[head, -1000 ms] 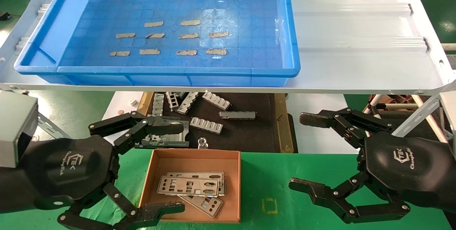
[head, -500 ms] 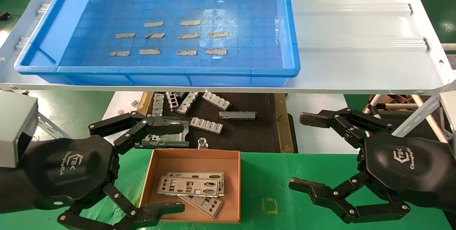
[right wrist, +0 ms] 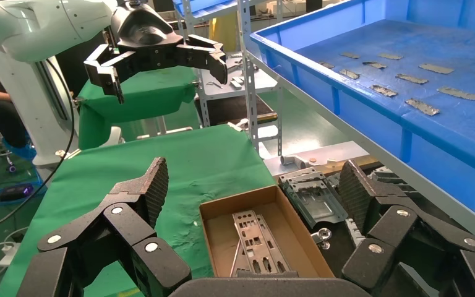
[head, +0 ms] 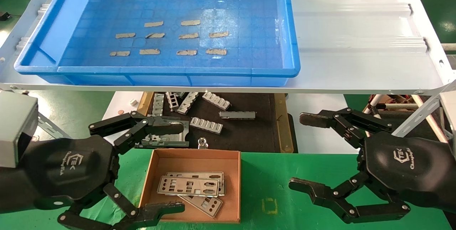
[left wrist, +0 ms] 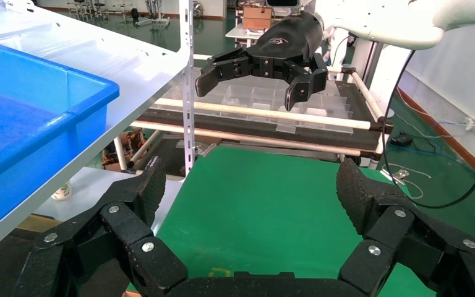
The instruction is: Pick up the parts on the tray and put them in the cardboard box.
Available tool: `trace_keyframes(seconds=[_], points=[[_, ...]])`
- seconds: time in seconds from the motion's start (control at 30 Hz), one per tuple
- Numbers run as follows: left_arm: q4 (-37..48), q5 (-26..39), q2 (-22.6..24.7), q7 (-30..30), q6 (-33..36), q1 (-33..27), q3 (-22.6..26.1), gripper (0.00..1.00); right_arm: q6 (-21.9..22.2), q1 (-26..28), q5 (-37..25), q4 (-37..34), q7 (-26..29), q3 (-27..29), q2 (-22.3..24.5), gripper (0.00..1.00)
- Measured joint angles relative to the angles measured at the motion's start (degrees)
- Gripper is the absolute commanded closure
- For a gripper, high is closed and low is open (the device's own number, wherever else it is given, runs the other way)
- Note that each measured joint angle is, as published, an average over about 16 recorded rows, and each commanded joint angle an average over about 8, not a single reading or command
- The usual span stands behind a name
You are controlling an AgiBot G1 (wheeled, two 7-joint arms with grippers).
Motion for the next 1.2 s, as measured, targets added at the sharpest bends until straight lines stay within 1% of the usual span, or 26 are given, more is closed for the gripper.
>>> trace_keyframes(seconds=[1.2], points=[[0.0,0.0,0.0,0.0,0.0,0.0,0.0,0.00,0.0,0.0,0.0,0.0,0.0,0.0,0.0,0.00]])
